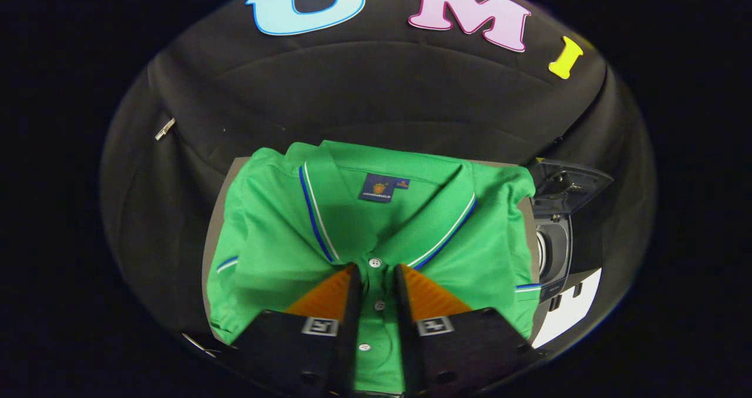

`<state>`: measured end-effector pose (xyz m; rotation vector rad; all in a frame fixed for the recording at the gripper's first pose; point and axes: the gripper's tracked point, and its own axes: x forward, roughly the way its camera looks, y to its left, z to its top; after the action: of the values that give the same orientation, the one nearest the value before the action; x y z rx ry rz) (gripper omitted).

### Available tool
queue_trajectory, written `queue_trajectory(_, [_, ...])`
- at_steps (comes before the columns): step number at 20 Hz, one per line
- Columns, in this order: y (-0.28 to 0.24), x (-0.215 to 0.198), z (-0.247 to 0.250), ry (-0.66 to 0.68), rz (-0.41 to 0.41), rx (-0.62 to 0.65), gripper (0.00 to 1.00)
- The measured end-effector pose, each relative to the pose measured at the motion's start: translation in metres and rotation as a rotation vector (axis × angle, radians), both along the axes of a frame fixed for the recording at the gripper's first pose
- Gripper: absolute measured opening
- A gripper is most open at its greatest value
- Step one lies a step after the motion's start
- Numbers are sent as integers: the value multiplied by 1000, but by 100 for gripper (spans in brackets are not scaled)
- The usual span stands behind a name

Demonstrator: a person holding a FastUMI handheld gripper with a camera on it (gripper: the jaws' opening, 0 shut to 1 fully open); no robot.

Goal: Put the clothes into the washing machine and then close the washing machine lid.

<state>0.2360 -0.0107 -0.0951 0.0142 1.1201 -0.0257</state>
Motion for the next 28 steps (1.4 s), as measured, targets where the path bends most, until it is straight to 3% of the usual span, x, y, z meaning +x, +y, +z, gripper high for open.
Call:
queue_trajectory(2, [1, 2, 1, -42, -7, 12, 13])
queue_trajectory(4, [2, 2, 5, -95, 4, -8, 14])
queue_trajectory(6, [5, 5, 13, -196, 77, -68, 14])
queue_trajectory(7, [5, 2, 12, -233, 105, -99, 5])
queue_trajectory(16, [2, 7, 50, -551, 81, -92, 5])
queue_trajectory(28, [2, -32, 120, -746, 90, -157, 5])
